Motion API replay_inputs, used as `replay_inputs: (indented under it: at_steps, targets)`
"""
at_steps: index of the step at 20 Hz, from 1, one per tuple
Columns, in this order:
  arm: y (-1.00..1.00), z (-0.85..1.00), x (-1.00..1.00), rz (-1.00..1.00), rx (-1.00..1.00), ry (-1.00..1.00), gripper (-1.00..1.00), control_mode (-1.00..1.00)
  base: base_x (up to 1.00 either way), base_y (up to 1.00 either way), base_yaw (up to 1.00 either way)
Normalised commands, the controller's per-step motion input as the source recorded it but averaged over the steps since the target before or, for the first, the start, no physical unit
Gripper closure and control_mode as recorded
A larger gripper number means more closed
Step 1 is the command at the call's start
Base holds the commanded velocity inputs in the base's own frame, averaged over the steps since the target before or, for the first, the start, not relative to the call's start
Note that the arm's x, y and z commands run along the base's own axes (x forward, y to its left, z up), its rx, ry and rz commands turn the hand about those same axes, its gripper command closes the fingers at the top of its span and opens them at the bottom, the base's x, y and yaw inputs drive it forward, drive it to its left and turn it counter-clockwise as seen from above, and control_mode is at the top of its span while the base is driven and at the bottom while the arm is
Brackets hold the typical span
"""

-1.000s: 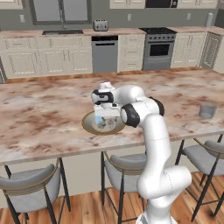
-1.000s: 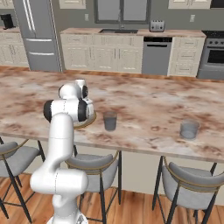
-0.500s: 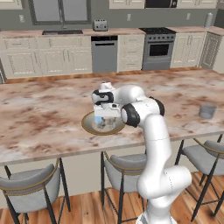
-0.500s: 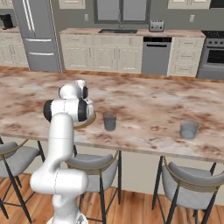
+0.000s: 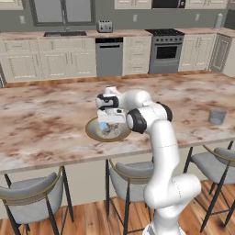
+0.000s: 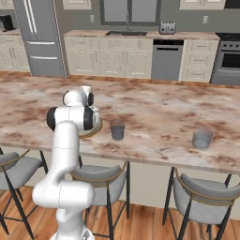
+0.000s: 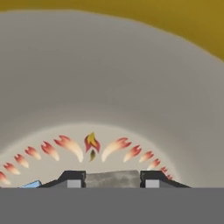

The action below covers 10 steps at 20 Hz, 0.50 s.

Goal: There are four ice cubes in the ice bowl. Place two ice cubes in each glass of water.

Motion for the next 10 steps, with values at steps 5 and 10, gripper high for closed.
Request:
replay_inputs:
  at_steps: [5,10]
  targets:
    - [0.02,-0.1,-0.18,0.0,0.0,0.0,1.0,-1.0,0.0,0.0,0.0]
    - [0.0,0.06,-0.33,0.0,0.0,0.0,1.0,-1.0,0.0,0.0,0.0]
